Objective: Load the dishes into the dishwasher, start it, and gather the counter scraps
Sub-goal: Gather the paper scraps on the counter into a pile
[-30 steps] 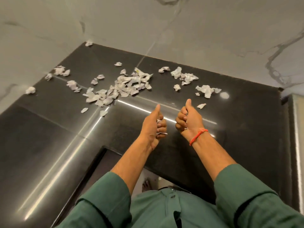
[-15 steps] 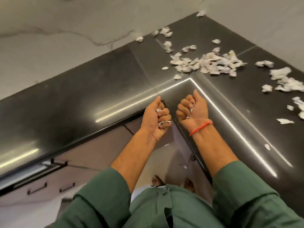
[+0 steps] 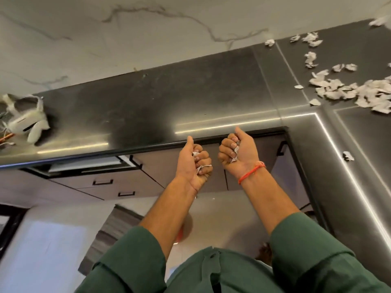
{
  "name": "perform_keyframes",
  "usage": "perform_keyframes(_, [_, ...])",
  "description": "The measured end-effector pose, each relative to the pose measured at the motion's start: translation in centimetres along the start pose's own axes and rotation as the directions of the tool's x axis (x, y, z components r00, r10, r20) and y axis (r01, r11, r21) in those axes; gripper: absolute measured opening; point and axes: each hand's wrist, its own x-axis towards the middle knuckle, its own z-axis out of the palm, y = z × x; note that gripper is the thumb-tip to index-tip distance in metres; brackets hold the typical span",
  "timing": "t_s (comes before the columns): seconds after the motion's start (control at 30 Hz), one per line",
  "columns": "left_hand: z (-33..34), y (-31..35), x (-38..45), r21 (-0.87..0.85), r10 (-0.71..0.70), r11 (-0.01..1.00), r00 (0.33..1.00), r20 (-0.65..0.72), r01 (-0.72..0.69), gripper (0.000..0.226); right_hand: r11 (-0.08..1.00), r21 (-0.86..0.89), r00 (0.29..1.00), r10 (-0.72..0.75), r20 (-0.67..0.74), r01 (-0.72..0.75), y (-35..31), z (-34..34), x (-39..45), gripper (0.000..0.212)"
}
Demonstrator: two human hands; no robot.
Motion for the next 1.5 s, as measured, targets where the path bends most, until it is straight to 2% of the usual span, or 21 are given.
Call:
perform_keyframes(0.2, [-8.0,4.4,-1.2,-0.121,0.030,0.992,0.999,-0.031,-0.034,0.064,0.997,-0.034,0.998,0.064,-0.001,-0.064,7.6,3.9,1.8,0.058])
perform_keyframes(0.37, [-16.0,8.1,-1.8,-0.152,-0.036,0.988,0.997,-0.063,0.026,0.054,0.987,-0.036,0.986,0.155,-0.056,-0.157,14.9,6.4,3.5,0.060])
perform_keyframes(0.53, [-25.3,10.3,-2.6,-0.313,-0.095,0.948,0.991,-0.097,0.060,0.045,0.943,-0.081,0.942,0.314,-0.121,-0.324,23.2,7.0,6.2,0.060])
perform_keyframes(0.7, [-33.3,11.0,-3.5,-0.544,-0.088,0.835,0.957,-0.275,-0.079,0.030,0.855,-0.178,0.858,0.432,-0.278,-0.488,29.7,6.6,8.8,0.052])
perform_keyframes(0.83, [-37.7,10.1,-3.0,-0.579,-0.106,0.791,0.888,-0.447,-0.197,0.026,0.746,-0.282,0.778,0.474,-0.412,-0.604,33.6,5.9,12.0,0.047])
perform_keyframes(0.93, [-41.1,8.7,-1.9,-0.576,-0.149,0.782,0.824,-0.546,-0.240,0.031,0.608,-0.374,0.706,0.514,-0.487,-0.700,36.6,4.7,15.1,0.046])
perform_keyframes(1.07, [-44.6,6.2,0.1,-0.486,-0.194,0.839,0.701,-0.687,-0.244,0.032,0.392,-0.515,0.646,0.507,-0.570,-0.762,40.9,2.2,19.3,0.041])
perform_keyframes(1.23, [-49.5,1.9,5.1,-0.485,-0.265,0.847,0.619,-0.739,-0.217,0.038,0.269,-0.519,0.579,0.486,-0.654,-0.812,46.5,-4.1,24.4,0.037])
perform_keyframes(1.3, [-51.3,1.0,7.2,-0.506,-0.293,0.839,0.617,-0.730,-0.200,0.038,0.261,-0.512,0.572,0.450,-0.686,-0.819,48.4,-6.6,26.1,0.037])
perform_keyframes(1.37, [-53.4,-0.3,9.0,-0.572,-0.363,0.803,0.624,-0.692,-0.168,0.046,0.300,-0.493,0.576,0.390,-0.718,-0.817,50.4,-8.9,27.5,0.038])
perform_keyframes(1.47, [-55.1,-1.3,10.6,-0.613,-0.420,0.789,0.690,-0.589,-0.043,0.061,0.304,-0.520,0.601,0.354,-0.716,-0.799,51.7,-11.7,29.1,0.055])
perform_keyframes(1.5, [-55.4,-1.8,10.9,-0.589,-0.432,0.808,0.668,-0.606,-0.013,0.062,0.280,-0.520,0.590,0.368,-0.719,-0.807,51.8,-12.6,29.5,0.060])
